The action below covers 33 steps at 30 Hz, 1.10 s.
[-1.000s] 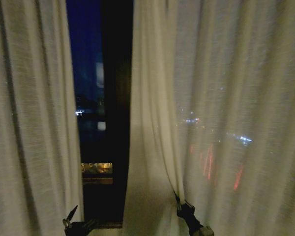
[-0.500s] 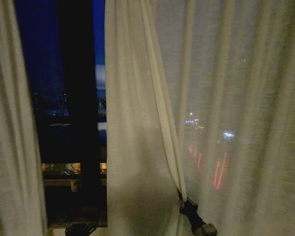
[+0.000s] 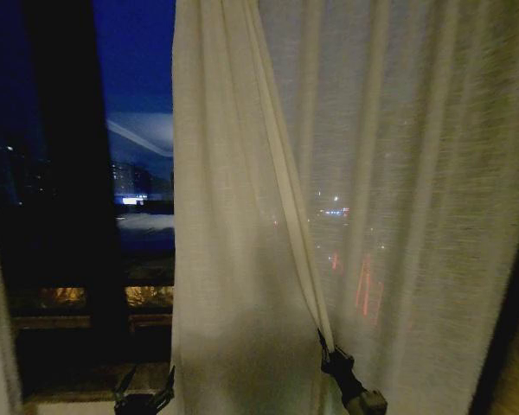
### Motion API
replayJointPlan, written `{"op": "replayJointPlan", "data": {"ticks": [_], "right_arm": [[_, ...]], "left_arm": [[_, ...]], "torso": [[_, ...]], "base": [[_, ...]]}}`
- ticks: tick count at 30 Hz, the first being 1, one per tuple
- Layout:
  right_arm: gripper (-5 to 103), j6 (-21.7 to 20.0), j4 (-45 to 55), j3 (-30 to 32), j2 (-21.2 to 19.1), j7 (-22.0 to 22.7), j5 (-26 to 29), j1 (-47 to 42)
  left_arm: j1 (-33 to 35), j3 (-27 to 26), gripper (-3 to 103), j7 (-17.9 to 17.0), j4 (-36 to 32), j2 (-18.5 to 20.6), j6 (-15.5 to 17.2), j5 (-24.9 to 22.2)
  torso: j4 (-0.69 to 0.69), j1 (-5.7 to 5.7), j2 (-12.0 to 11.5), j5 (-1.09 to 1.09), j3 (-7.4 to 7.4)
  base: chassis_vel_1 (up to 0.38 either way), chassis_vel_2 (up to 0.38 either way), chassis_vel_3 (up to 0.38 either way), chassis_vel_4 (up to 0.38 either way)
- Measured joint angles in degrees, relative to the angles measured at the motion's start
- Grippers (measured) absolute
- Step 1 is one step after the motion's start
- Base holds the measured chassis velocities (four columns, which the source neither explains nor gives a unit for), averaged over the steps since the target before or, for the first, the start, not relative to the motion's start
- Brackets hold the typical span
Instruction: Open the curtains by pulling them apart, changing their state from closed to fully open.
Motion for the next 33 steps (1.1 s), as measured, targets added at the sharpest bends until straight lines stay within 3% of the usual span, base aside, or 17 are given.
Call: {"op": "replayJointPlan", "data": {"ticks": [29, 33], "right_arm": [[1, 0.2, -0.2, 0.2, 0.0, -0.1, 0.1, -0.1], [1, 2.2, -0.2, -0.2, 0.0, -1.9, -2.6, -0.6]], "left_arm": [[-0.4, -0.1, 100, 0.1, 1.3, 0.1, -0.2, -0.2], [-0.4, -0.2, 100, 0.1, 1.5, 0.2, -0.2, -0.2]], "torso": [[-0.01, -0.01, 0.0, 0.0, -0.01], [0.0, 0.01, 0.0, -0.01, 0.01]], "base": [[-0.357, -0.352, 0.348, 0.354], [-0.349, -0.366, 0.34, 0.375]]}}
